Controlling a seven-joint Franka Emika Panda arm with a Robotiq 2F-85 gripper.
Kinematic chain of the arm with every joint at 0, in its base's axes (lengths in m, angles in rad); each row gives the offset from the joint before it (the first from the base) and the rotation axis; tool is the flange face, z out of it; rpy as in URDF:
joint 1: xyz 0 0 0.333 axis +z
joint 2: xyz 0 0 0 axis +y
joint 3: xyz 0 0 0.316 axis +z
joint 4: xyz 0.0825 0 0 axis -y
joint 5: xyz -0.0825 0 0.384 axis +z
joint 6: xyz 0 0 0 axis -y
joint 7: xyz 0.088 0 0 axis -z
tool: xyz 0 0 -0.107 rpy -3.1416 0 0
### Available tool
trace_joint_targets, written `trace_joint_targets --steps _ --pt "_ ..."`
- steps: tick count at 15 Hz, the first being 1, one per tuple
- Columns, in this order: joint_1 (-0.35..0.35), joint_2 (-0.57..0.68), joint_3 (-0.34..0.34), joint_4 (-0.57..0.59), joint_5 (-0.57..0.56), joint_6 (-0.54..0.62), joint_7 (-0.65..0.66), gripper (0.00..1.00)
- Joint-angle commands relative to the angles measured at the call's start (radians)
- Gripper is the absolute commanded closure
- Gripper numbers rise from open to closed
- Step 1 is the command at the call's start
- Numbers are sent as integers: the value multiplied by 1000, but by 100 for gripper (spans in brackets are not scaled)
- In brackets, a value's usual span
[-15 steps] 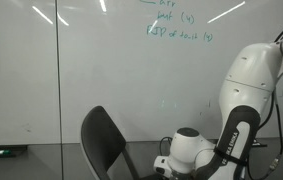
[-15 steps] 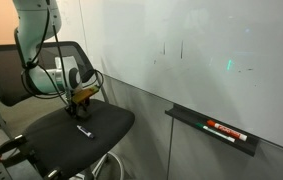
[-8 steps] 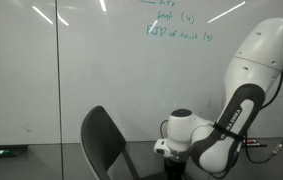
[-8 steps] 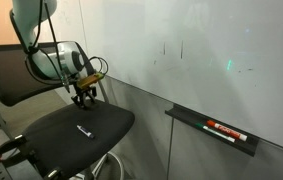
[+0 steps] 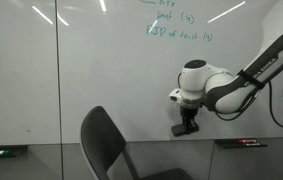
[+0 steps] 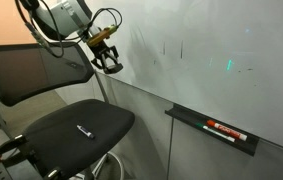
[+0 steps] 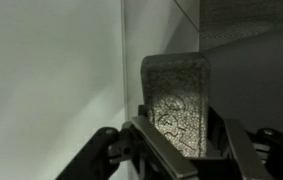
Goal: Use the eraser to wipe the markings on the whiteboard
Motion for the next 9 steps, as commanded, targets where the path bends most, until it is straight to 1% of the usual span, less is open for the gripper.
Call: trace_joint_targets --steps 1,5,7,9 --pt "-60 -220 29 -148 -129 -80 216 68" --pt "-115 -382 83 -274 -211 -196 464 68" --pt "-129 -450 122 -329 -210 -260 582 68" --pt "-139 -505 160 -381 -249 -277 726 68"
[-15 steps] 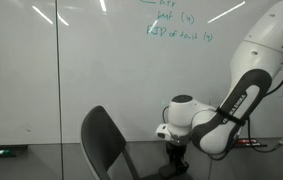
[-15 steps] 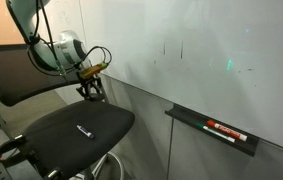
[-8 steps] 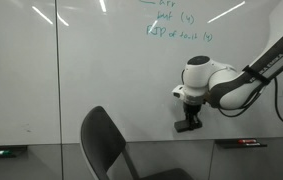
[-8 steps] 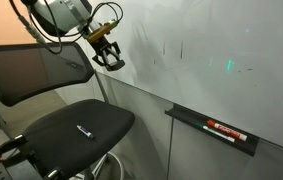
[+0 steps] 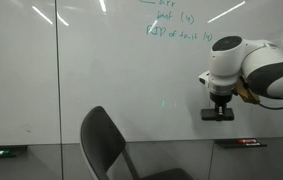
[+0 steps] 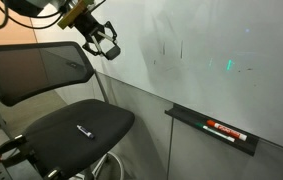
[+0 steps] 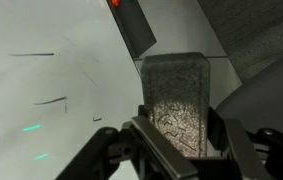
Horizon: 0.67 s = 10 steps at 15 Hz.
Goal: Use the eraser to wipe the markings on the whiteboard
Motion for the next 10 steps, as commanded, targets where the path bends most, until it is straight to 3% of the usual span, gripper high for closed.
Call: trace_joint_targets --steps 1,5,10 --pt "-35 -129 74 -118 -105 -31 258 68" --pt "-62 -133 107 -167 -240 -30 567 68" --pt "-94 -4 86 -99 -408 -12 945 68"
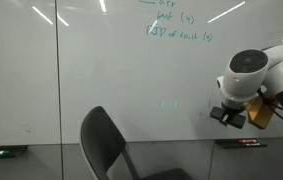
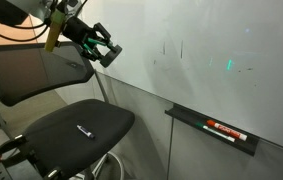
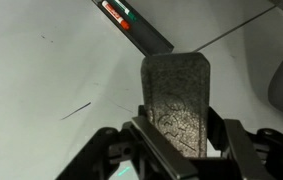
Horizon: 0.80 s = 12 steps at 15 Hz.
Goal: Use the eraser to wipe the markings on the whiteboard
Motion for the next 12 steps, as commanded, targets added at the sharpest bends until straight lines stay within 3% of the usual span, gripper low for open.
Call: trace_joint_targets --steps 1,12 --pt "-32 102 -4 82 -159 15 271 68" --pt "-108 431 -53 382 -791 44 1064 68"
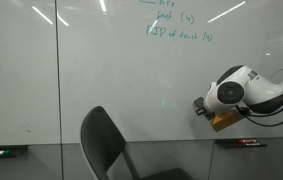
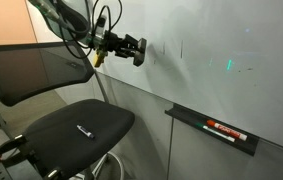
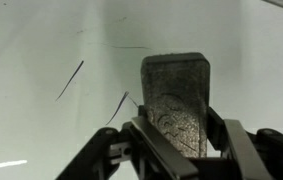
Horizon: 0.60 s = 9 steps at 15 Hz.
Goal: Use the eraser to wipe the markings on the whiteboard
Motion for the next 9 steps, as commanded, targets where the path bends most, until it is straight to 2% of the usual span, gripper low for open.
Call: trace_joint_targets --steps 1,5,9 --pt "-47 108 -5 117 -163 14 202 68" --pt "-90 192 -3 205 -252 3 278 68" --pt "-120 190 -15 206 -249 -18 281 68"
